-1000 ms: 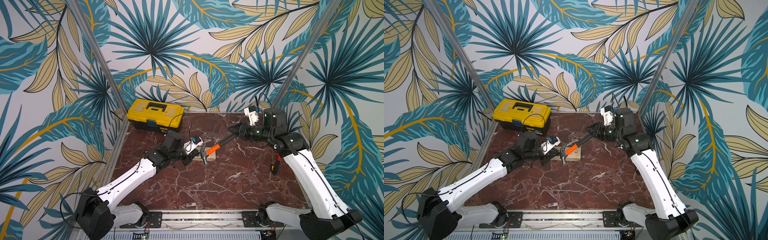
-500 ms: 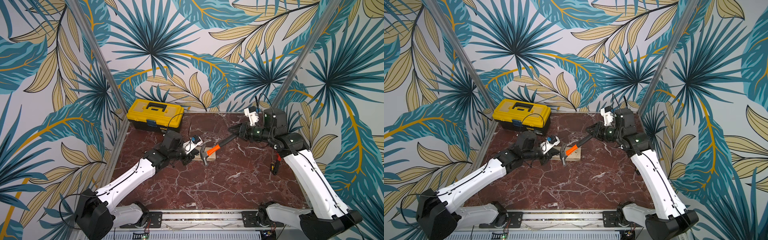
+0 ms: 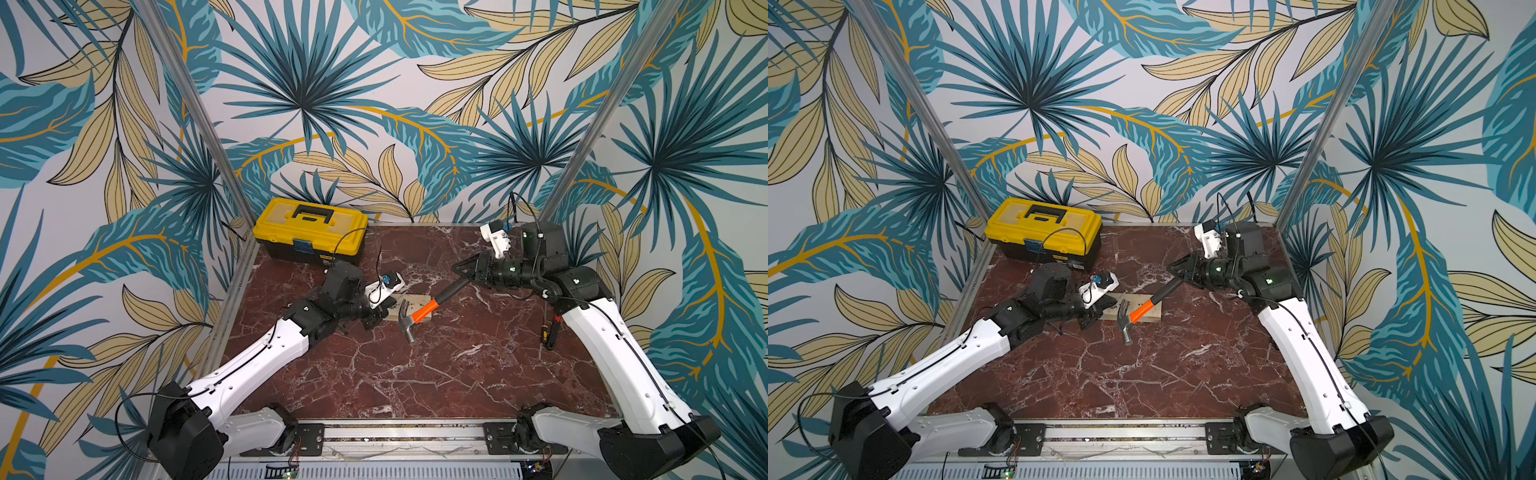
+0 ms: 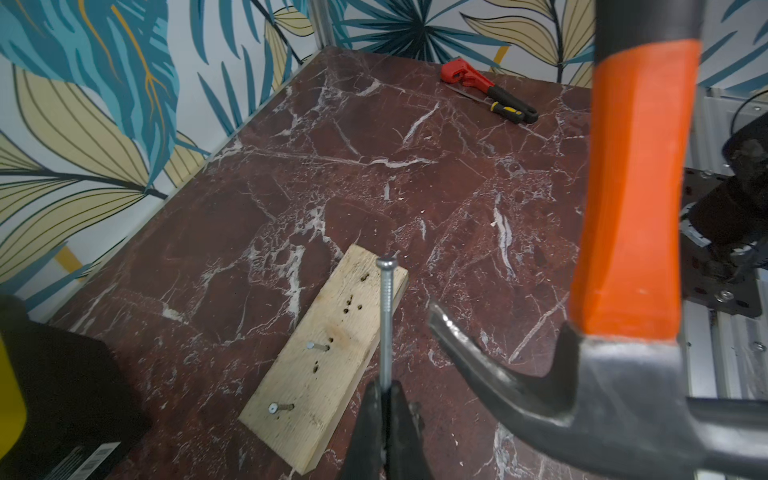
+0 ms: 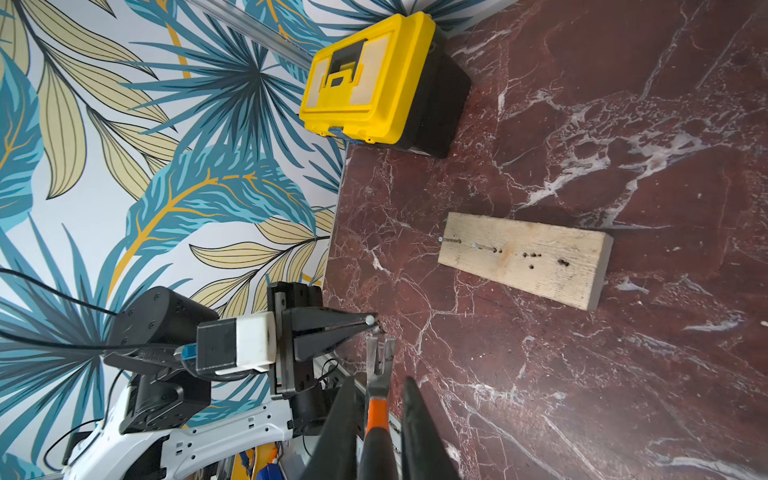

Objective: Use a claw hammer to pull out a nail
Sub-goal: Place the nail at the center of the board.

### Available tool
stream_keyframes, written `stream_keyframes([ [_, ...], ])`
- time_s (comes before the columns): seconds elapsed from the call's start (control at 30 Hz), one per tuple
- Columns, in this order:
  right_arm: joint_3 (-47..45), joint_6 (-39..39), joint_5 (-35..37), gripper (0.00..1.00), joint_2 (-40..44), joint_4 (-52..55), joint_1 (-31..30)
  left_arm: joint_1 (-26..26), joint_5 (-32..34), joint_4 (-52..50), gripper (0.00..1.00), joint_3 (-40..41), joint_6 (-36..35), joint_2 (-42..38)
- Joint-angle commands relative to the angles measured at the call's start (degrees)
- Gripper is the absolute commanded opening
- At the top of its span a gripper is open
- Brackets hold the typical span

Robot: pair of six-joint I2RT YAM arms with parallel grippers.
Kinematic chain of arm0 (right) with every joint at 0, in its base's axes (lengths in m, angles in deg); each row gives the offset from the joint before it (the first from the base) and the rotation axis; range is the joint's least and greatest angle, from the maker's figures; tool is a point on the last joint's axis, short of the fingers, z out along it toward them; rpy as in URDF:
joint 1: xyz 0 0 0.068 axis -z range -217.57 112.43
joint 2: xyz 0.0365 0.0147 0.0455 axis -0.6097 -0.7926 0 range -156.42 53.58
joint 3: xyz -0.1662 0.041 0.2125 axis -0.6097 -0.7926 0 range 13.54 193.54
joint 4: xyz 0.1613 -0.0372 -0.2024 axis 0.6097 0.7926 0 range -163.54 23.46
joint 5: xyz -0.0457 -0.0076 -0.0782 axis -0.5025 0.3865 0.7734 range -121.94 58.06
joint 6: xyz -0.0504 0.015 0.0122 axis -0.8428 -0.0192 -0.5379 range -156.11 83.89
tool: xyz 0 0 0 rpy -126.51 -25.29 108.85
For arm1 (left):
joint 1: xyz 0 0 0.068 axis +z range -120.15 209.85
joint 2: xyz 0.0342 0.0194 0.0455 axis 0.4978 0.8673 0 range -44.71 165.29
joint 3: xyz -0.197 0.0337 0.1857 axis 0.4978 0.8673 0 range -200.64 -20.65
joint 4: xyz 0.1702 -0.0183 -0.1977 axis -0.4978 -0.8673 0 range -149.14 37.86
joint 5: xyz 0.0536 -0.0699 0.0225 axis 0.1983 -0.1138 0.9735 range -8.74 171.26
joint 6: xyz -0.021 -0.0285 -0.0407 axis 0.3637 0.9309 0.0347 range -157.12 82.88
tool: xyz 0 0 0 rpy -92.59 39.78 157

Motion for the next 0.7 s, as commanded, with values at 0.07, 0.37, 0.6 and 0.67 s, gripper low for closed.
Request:
stream_keyframes([
  [0.07,-0.92,-2.76,6.38,0.0,2.13,0.73,0.15,2.28,10.69,-0.69,0.0,-0.3,12.75,1.59],
  [0.37,-4.91,-6.58,20.29,0.0,4.73,1.89,0.15,5.89,23.69,-11.58,0.0,-0.45,33.67,9.49],
  [0.6,-5.86,-7.12,22.89,0.0,5.41,1.43,0.15,7.79,24.1,-14.57,0.0,-1.85,37.64,18.42],
  [0.67,-6.43,-7.13,23.03,0.0,5.68,1.14,0.15,8.75,23.59,-15.02,0.0,-2.29,38.25,20.48],
])
